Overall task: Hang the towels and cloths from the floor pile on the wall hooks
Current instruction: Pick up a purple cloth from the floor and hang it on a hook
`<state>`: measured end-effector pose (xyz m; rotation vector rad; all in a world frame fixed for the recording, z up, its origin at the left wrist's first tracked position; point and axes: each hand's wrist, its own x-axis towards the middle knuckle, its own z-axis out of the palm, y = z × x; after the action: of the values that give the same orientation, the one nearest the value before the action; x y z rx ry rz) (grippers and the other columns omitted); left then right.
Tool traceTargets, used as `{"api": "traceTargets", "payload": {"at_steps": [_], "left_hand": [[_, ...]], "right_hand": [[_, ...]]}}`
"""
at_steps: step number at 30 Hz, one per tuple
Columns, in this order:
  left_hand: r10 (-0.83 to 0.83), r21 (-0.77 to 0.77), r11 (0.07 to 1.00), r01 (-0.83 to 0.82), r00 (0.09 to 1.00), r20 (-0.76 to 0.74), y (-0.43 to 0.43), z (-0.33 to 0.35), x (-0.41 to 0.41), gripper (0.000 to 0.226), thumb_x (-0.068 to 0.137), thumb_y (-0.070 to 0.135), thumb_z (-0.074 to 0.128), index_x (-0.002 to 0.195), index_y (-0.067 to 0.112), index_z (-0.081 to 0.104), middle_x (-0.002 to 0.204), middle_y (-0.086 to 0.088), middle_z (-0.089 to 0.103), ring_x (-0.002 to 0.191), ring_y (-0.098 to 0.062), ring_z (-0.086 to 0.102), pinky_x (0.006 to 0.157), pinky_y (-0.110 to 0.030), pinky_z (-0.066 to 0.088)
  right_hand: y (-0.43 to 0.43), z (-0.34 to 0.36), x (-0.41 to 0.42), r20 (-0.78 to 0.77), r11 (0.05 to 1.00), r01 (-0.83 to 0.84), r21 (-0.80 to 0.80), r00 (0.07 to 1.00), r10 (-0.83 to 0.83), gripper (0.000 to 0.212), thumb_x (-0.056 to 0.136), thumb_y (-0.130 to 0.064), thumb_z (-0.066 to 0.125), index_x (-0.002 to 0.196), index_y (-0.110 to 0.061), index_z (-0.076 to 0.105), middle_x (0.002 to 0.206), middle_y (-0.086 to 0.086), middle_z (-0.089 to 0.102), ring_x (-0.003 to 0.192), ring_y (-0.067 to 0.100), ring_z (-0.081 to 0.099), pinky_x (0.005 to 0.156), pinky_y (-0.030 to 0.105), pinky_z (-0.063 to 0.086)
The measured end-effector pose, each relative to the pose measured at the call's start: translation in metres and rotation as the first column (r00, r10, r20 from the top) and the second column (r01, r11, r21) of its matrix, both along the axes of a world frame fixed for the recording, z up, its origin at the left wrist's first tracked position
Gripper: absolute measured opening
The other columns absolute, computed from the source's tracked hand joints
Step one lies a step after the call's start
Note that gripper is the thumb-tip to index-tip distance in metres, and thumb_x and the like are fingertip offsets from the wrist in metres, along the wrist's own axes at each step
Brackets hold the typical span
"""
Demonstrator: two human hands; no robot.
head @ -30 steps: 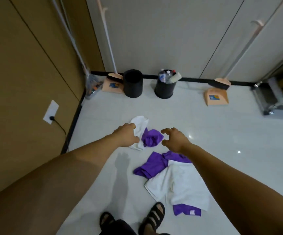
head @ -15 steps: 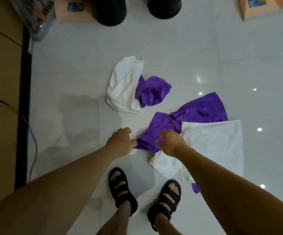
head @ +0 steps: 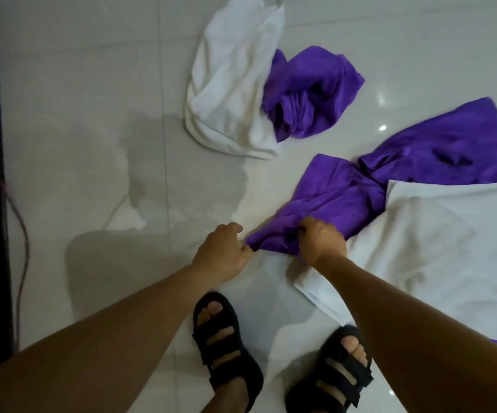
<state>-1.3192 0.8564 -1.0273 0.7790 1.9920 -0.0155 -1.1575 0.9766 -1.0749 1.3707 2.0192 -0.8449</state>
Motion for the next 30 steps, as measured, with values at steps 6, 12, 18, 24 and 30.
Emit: {"api": "traceTargets", "payload": {"at_steps": [6,12,18,24,30], "left_hand": [[0.159,0.157,0.972,-0.175,0.981,0.111,0.027,0.122,-0.002,0.073,0.085,0.045,0.063,0.147,0.022,0.03,0.146,-0.003,0.041,0.131,-0.021,0.042,0.106,-0.035,0.037],[0.044,0.462,0.871,-0.167,0.963,0.265,0.088,0.315,-0.029,0.043,0.074,0.03,0.071,0.115,0.035,0.06,0.107,0.012,0.067,0.099,-0.002,0.061,0.079,-0.016,0.044],[0.031,0.498,0.863,-0.09,0.992,0.125,0.083,0.504,-0.091,0.007,0.085,0.014,0.051,0.084,0.019,0.056,0.077,0.003,0.061,0.076,-0.021,0.058,0.062,-0.024,0.042],[0.058,0.577,0.81,-0.109,0.993,0.107,0.053,0.665,-0.142,0.008,0.087,0.018,0.052,0.079,0.018,0.054,0.073,-0.002,0.058,0.07,-0.021,0.054,0.059,-0.027,0.043],[0.142,0.437,0.883,-0.169,0.985,0.093,0.014,0.764,-0.175,0.022,0.068,0.031,0.078,0.077,0.013,0.068,0.071,0.001,0.067,0.064,-0.015,0.061,0.059,-0.024,0.046]], "right_hand": [[0.03,0.165,-0.015,-0.432,0.962,0.264,-0.074,0.861,-0.269,0.013,0.097,-0.023,0.048,0.102,-0.018,0.059,0.093,0.006,0.069,0.087,0.031,0.063,0.074,0.032,0.045],[0.064,0.406,-0.074,-0.671,0.939,0.198,-0.281,0.659,-0.339,0.009,0.092,-0.013,0.057,0.091,-0.016,0.065,0.081,0.003,0.068,0.066,0.003,0.06,0.063,0.012,0.048],[0.086,0.606,-0.113,-0.579,0.97,0.039,-0.242,0.796,-0.176,0.014,0.083,-0.022,0.069,0.09,-0.011,0.067,0.076,-0.002,0.066,0.066,0.01,0.059,0.066,0.023,0.047],[0.088,0.756,-0.163,-0.103,0.792,-0.542,0.281,0.803,0.587,0.039,0.078,-0.046,0.07,0.106,-0.02,0.066,0.097,0.003,0.066,0.085,0.023,0.06,0.076,0.037,0.052],[0.076,0.855,-0.211,-0.23,0.534,-0.346,0.771,0.631,0.741,0.032,0.086,-0.044,0.062,0.112,-0.027,0.069,0.112,0.01,0.057,0.107,0.032,0.05,0.084,0.038,0.044]]}}
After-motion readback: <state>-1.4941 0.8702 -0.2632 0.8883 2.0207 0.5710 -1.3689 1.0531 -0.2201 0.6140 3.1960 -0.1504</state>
